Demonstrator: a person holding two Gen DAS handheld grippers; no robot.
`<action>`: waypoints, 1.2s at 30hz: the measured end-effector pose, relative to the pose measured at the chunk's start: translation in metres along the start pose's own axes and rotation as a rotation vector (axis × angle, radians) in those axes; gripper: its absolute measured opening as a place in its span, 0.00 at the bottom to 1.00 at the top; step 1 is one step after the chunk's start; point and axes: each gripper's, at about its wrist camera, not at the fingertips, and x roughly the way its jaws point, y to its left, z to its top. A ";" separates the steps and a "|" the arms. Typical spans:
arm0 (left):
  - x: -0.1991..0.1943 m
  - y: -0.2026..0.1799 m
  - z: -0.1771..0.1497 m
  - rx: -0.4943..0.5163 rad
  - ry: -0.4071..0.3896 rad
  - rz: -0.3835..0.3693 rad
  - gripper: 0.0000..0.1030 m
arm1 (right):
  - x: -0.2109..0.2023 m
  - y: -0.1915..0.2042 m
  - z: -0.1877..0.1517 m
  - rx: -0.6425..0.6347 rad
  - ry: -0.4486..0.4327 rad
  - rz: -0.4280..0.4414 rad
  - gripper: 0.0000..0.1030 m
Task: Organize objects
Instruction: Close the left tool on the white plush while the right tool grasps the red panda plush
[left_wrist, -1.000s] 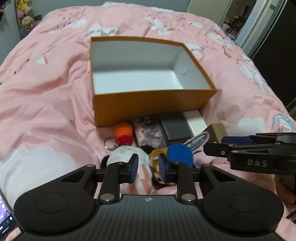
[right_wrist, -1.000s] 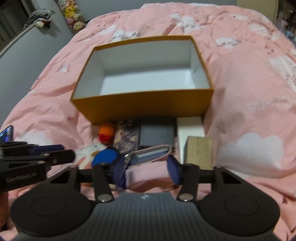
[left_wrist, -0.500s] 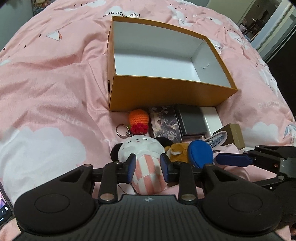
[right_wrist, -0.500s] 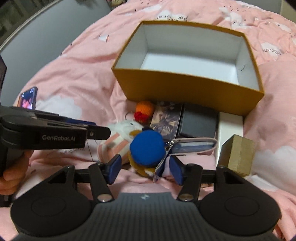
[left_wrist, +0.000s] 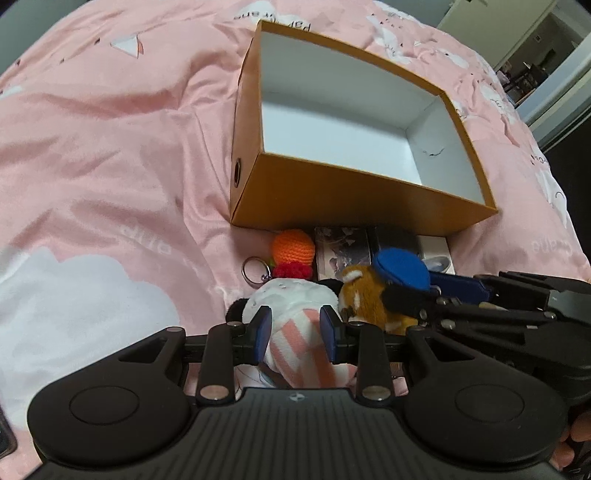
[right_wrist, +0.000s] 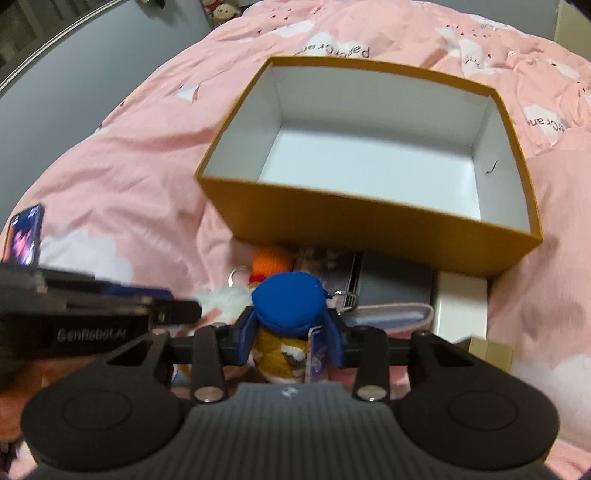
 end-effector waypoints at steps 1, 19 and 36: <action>0.003 0.001 0.000 -0.004 0.006 0.002 0.34 | 0.003 -0.001 0.001 0.006 0.004 -0.001 0.40; 0.026 0.023 0.002 -0.170 0.119 -0.074 0.55 | -0.023 -0.005 -0.023 -0.008 -0.054 0.049 0.53; 0.079 0.024 0.010 -0.196 0.224 -0.029 0.79 | 0.028 -0.011 -0.027 -0.051 0.092 0.074 0.59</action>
